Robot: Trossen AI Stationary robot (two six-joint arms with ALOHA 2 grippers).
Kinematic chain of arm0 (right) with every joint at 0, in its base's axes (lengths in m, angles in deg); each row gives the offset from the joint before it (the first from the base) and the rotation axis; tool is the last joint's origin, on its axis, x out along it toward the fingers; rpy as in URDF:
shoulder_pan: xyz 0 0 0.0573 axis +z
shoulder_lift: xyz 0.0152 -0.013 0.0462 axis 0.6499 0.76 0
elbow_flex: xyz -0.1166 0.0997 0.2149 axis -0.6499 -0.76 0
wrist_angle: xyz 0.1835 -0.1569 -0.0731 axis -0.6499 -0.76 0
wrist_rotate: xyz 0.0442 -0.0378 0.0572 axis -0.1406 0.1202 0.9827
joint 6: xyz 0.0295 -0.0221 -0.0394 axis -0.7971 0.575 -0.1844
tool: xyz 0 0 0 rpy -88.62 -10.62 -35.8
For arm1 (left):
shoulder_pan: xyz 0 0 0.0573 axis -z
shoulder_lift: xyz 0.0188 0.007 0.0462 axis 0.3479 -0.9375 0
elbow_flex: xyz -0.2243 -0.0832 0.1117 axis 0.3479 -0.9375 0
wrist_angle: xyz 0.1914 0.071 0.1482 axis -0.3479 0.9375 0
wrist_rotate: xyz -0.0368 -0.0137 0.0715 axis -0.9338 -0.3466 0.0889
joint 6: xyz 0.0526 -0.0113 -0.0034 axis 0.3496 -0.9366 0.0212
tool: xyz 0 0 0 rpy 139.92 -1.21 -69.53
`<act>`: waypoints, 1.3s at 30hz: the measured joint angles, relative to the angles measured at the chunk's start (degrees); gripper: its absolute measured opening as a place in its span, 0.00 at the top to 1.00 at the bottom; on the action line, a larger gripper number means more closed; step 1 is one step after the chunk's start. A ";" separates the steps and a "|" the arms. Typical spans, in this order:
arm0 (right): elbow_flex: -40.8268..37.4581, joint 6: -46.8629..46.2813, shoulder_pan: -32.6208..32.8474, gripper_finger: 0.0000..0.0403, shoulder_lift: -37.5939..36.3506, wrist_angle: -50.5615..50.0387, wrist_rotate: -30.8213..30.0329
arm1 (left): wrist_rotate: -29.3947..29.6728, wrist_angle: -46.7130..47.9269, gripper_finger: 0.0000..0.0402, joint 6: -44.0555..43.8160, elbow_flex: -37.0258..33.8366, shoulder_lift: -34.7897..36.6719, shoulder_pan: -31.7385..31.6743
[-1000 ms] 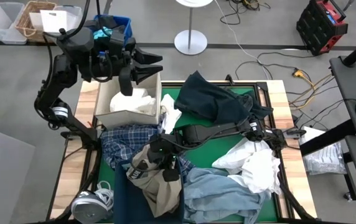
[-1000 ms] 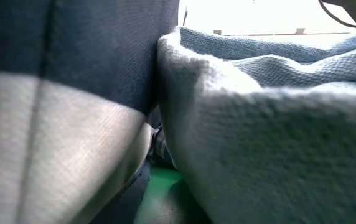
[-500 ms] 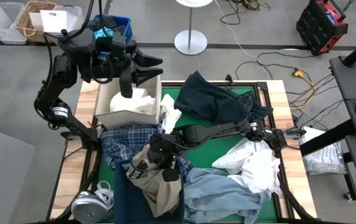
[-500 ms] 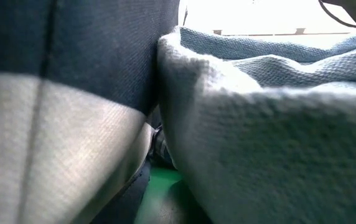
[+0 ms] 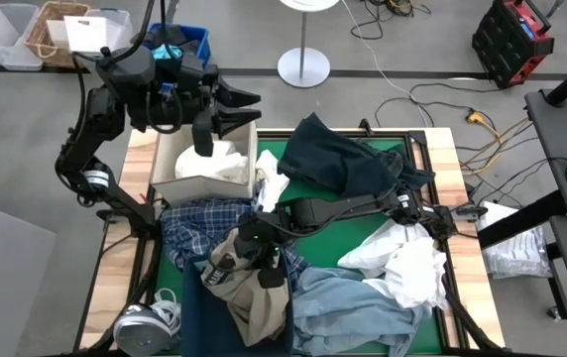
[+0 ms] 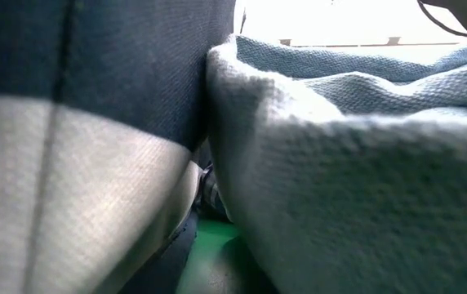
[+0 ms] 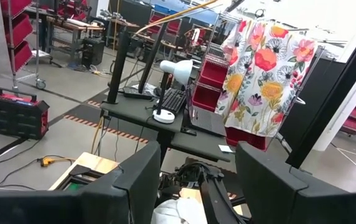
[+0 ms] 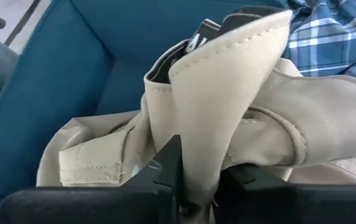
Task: Sort clothes
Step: Put the light brown shorts into the blue laundry organizer
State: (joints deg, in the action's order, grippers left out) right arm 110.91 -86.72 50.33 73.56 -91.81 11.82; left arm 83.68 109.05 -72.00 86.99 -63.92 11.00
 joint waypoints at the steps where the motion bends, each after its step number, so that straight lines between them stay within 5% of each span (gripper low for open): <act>1: 0.03 0.03 0.00 0.84 0.00 0.02 0.02 | 0.00 0.00 0.53 0.00 0.00 0.00 0.00; 11: 0.03 -0.36 -0.58 0.74 0.00 0.12 0.00 | -0.02 0.02 0.53 0.00 0.00 0.00 0.00; 39: 0.25 -4.19 -0.96 0.66 -4.23 0.33 -1.49 | -0.02 9.47 0.53 2.95 -0.02 4.01 -0.17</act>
State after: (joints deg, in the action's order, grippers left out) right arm 111.16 -90.90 49.37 69.33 -91.48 10.33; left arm 83.66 118.52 -69.05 86.97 -59.91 10.82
